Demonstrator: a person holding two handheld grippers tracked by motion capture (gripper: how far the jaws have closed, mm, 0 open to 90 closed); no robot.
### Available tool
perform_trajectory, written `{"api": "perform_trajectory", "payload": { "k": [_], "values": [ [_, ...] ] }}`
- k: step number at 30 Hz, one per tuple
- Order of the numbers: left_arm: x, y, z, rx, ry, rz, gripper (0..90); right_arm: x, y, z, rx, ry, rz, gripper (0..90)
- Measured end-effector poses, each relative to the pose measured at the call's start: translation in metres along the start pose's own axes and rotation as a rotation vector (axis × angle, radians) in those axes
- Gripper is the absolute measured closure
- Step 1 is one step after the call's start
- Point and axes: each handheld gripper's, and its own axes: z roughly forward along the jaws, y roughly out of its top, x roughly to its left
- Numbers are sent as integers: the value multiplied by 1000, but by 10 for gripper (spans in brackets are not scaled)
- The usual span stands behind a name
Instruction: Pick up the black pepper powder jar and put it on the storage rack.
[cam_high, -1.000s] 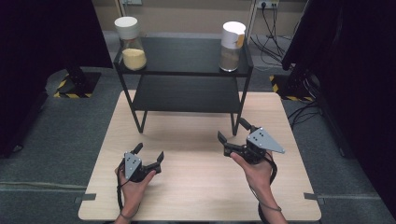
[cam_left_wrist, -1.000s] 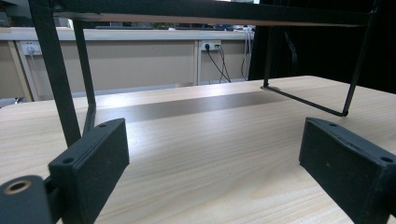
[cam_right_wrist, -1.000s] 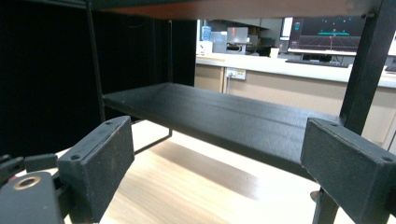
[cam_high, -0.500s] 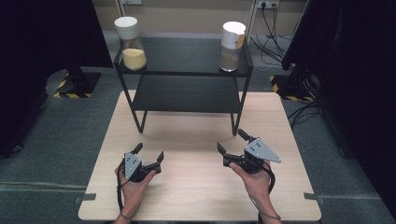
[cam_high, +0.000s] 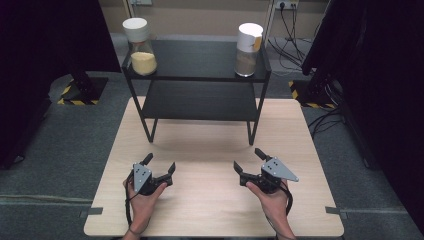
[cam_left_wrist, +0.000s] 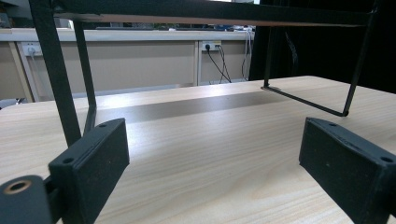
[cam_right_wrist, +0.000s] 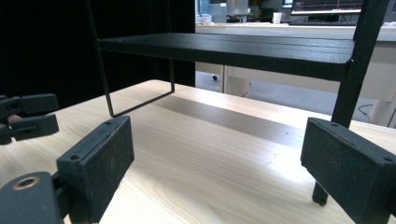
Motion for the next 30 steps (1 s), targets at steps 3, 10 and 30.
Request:
{"api": "perform_trajectory", "payload": {
  "k": [3,10,30],
  "values": [
    [0,0,0,1,-1,-2,78,0,-3,-1,2,-2,-2,97],
    [0,0,0,0,0,0,78,0,-11,-3,19,-13,-2,96],
    [0,0,0,0,0,1,78,-2,-40,-4,79,-34,-2,96]
  ]
}}
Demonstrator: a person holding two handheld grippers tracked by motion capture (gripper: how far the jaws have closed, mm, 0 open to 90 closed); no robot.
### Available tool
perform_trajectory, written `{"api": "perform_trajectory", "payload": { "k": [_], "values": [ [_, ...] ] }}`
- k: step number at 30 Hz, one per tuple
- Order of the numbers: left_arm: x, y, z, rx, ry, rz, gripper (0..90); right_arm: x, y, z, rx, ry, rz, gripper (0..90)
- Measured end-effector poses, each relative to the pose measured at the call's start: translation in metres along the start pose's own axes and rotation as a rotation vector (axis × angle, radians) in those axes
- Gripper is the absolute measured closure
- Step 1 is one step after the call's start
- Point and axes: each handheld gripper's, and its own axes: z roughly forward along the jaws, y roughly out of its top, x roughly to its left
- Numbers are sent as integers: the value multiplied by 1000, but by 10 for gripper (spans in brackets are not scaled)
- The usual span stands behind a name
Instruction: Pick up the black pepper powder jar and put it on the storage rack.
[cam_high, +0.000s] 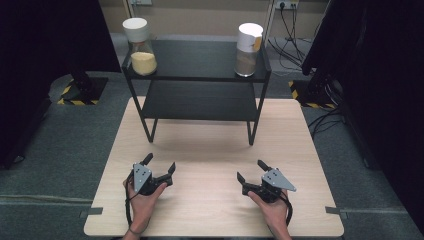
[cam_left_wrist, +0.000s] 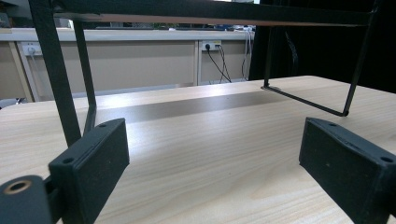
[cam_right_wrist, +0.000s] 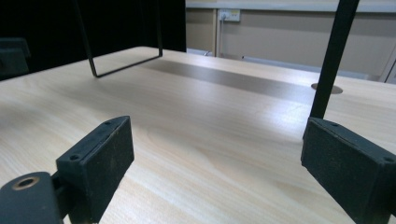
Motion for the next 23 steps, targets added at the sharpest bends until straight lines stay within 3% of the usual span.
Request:
{"api": "perform_trajectory", "payload": {
  "k": [7,23],
  "values": [
    [0,0,0,1,0,-1,78,0,-6,4,22,4,-2,95],
    [0,1,0,4,-1,3,78,0,-7,3,18,3,5,88]
  ]
}}
